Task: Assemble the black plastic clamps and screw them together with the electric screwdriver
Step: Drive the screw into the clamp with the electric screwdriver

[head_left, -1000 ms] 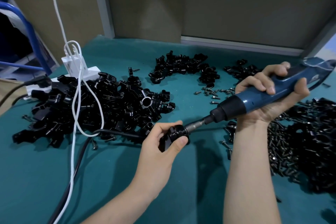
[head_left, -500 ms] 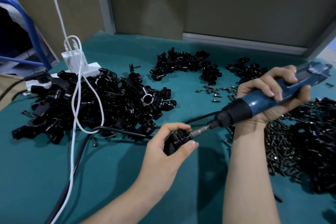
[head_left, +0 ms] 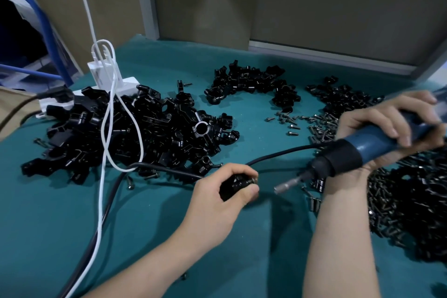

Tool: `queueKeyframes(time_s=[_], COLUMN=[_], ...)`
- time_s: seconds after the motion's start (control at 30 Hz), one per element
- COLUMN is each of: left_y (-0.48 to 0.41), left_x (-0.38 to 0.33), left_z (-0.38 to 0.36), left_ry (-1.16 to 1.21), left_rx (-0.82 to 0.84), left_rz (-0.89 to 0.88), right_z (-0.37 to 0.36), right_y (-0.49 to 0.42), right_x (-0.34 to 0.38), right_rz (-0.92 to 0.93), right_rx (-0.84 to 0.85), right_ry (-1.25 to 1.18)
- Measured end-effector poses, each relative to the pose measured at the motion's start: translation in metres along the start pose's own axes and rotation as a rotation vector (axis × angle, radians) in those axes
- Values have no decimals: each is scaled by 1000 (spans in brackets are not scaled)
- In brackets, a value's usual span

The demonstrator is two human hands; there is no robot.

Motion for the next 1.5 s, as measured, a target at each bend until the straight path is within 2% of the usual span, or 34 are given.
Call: queueKeyframes(time_s=[0.03, 0.07, 0.1, 0.13, 0.2, 0.23, 0.3, 0.47, 0.67, 0.8, 0.9, 1.07, 1.4, 1.5], left_y=[-2, -3, -4, -4, -4, -5, -7, -11, -12, -11, -12, -14, -15, -16], left_x=[-2, -4, -6, -7, -8, -9, -10, -13, -15, -7, -9, -8, -8, -10], left_z=[2, 3, 3, 3, 3, 4, 8, 14, 15, 13, 13, 13, 16, 18], left_ry=[-74, -125, -154, -175, -206, -220, -232, -277, -281, -133, -203, -213, -229, -282], left_rx=[-12, -23, -31, -39, -64, -78, -105, -132, -121, -104, -76, -63, -163, -177], left_rz=[-58, -103, -135, -164, -223, -252, -297, -369, -391, -216, -271, -246, -253, -319], right_z=[25, 33, 35, 33, 62, 65, 72, 73, 76, 76, 77, 83, 90, 91], right_y=[42, 67, 77, 74, 89, 92, 81, 71, 70, 70, 70, 71, 67, 66], right_x=[25, 39, 51, 53, -19, -49, -107, -123, -133, -134, -134, -133, -136, -137], right_rz=[47, 144, 124, 191, 303, 224, 207, 282, 268, 276, 277, 286, 278, 278], right_rx=[30, 67, 26, -12, -128, -125, -118, -275, -318, -313, -292, -341, -460, -476], right_ry=[-63, -22, 34, 88, 295, 276, 371, 578, 589, 570, 569, 567, 595, 618])
Point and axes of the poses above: each hand's wrist, its own y-axis away from the middle knuckle, its own z-axis out of the back of the hand, x = y × z, the point moved 4 cm from there along -y, towards the middle knuckle, and after that the axes turned 14 degrees about -x, right-handed, at the moved point
